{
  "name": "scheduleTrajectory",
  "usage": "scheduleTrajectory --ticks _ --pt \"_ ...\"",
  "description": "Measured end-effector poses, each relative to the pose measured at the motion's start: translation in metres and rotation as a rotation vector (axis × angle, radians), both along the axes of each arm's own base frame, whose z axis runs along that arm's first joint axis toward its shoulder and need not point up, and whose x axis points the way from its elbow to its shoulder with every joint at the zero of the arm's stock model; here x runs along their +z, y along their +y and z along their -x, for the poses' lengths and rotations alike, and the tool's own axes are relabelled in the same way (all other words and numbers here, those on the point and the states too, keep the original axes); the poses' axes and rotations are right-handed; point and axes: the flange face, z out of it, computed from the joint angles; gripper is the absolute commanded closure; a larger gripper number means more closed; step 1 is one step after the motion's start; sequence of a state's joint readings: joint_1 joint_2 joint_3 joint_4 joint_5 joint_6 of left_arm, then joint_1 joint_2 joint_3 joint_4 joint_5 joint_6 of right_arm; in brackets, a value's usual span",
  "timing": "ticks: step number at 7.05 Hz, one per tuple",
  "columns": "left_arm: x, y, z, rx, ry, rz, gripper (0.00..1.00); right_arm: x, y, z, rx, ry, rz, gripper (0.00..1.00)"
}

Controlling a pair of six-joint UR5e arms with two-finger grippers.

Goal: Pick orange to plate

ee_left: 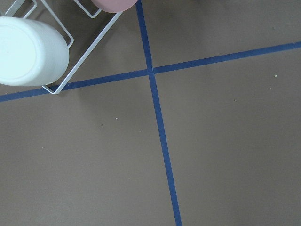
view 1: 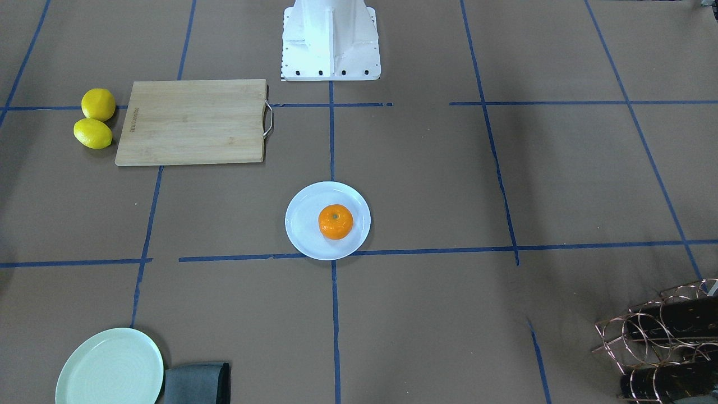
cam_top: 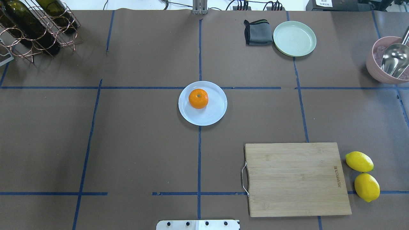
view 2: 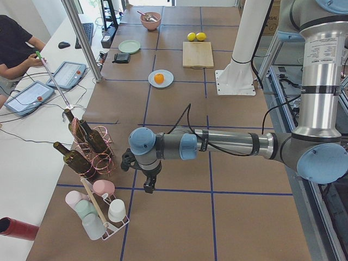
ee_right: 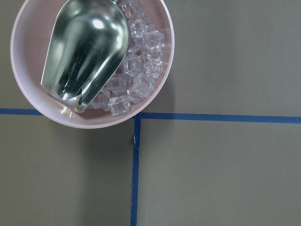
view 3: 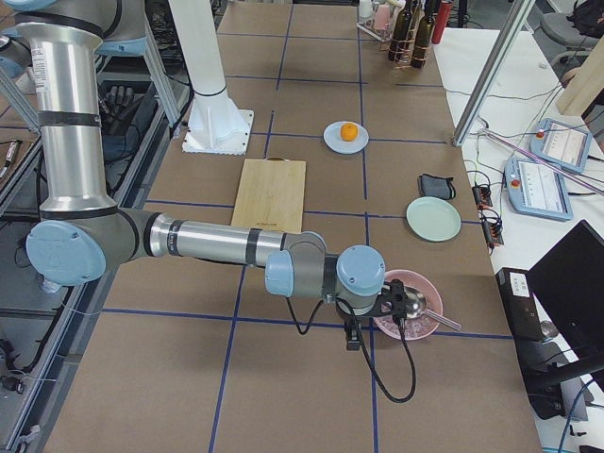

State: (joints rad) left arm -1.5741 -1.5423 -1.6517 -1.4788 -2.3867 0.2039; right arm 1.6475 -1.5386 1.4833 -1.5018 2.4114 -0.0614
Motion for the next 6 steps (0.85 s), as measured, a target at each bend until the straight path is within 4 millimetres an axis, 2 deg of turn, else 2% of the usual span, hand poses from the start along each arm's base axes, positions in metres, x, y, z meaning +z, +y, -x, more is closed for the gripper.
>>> scheduleTrajectory --ticks 3,6 --pt "0.005 0.0028 0.013 -0.027 -0.001 0.011 0.0 0.0001 -0.0005 -0.0001 0.0 0.001 0.0 0.0" --pt "0.0056 0.0025 0.0145 -0.03 -0.001 0.012 0.0 -0.0005 -0.0012 -0.0001 0.0 0.0 -0.001 0.0"
